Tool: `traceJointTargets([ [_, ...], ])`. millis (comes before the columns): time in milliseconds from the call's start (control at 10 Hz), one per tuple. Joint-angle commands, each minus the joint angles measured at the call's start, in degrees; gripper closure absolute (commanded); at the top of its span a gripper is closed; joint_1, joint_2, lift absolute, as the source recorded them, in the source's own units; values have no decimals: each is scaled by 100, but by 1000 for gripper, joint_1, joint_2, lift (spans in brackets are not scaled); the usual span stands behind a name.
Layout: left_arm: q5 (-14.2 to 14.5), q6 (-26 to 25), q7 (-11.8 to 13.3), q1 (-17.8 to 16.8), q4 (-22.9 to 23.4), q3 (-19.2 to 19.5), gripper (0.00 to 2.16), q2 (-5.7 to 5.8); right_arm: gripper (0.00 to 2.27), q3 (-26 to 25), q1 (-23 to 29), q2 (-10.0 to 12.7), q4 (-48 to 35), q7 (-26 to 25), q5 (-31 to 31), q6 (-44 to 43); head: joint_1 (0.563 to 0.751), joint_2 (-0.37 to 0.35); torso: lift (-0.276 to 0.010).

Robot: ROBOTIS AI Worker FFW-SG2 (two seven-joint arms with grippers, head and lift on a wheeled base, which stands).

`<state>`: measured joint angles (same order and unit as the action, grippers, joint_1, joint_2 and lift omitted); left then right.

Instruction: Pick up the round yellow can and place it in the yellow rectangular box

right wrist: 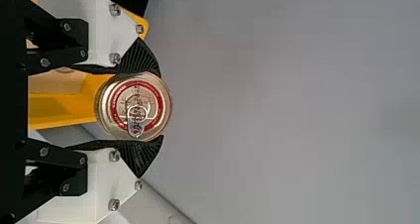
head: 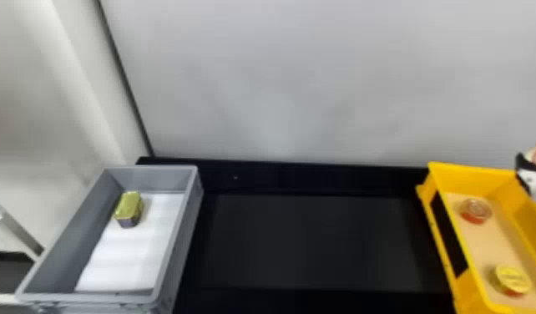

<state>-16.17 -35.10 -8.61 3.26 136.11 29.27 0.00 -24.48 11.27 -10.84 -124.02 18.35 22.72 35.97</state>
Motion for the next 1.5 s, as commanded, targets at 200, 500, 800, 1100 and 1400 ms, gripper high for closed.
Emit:
traceJointTargets([
  [200,0,1,-1,-1,12,54,136,-15,662,-470,254,284,643,-146,-240,-150,694,14,-68],
  [500,0,1,8,-1,21,90,136,-15,664,-531,341,354,1073,-340,-531,-159,694,14,-68],
  [800,0,1,17,8,29,81,136,-15,668,-610,333,354,1601,-384,-698,-168,694,14,-68],
  [1100,0,-16,17,8,21,37,136,-15,668,-470,25,257,2251,-410,-759,-282,694,14,-68],
  [1400,-9,-16,8,-18,-15,-60,136,-15,668,-188,-661,-94,3051,-331,-768,-344,694,14,-68],
])
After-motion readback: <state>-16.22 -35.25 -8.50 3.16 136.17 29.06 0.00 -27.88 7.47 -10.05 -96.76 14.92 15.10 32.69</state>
